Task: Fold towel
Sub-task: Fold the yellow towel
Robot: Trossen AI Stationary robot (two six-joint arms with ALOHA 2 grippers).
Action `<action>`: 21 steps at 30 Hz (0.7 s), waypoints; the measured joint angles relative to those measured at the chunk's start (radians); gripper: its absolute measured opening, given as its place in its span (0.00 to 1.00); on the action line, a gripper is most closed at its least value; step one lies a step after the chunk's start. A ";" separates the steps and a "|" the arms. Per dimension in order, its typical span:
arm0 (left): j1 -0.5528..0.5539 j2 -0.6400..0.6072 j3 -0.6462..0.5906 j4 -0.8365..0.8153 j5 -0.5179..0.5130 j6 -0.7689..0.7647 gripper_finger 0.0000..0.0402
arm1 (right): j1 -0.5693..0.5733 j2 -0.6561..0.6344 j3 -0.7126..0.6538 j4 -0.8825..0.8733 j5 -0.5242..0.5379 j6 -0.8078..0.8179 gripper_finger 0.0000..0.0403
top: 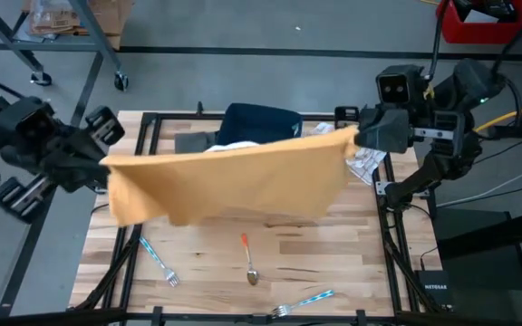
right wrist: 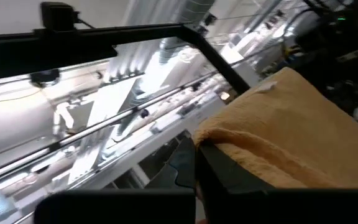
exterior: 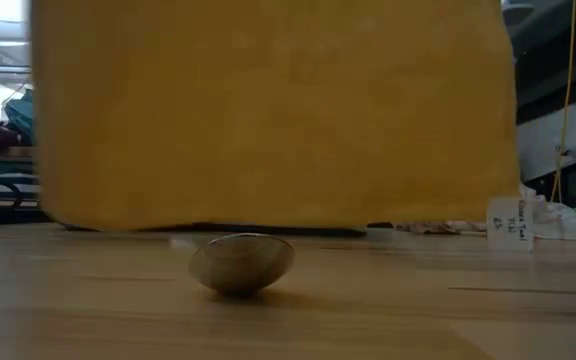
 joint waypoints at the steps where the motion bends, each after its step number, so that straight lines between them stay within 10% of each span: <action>1: -0.014 0.006 0.000 0.029 0.000 0.023 0.00 | 0.009 0.009 0.000 0.032 0.000 0.000 0.01; 14: -0.098 0.035 0.000 0.176 -0.009 0.213 0.00 | 0.111 0.060 0.000 0.212 0.023 -0.013 0.01; 21: -0.098 0.031 0.000 0.144 -0.221 0.316 0.00 | 0.108 0.059 0.001 0.192 0.050 -0.070 0.01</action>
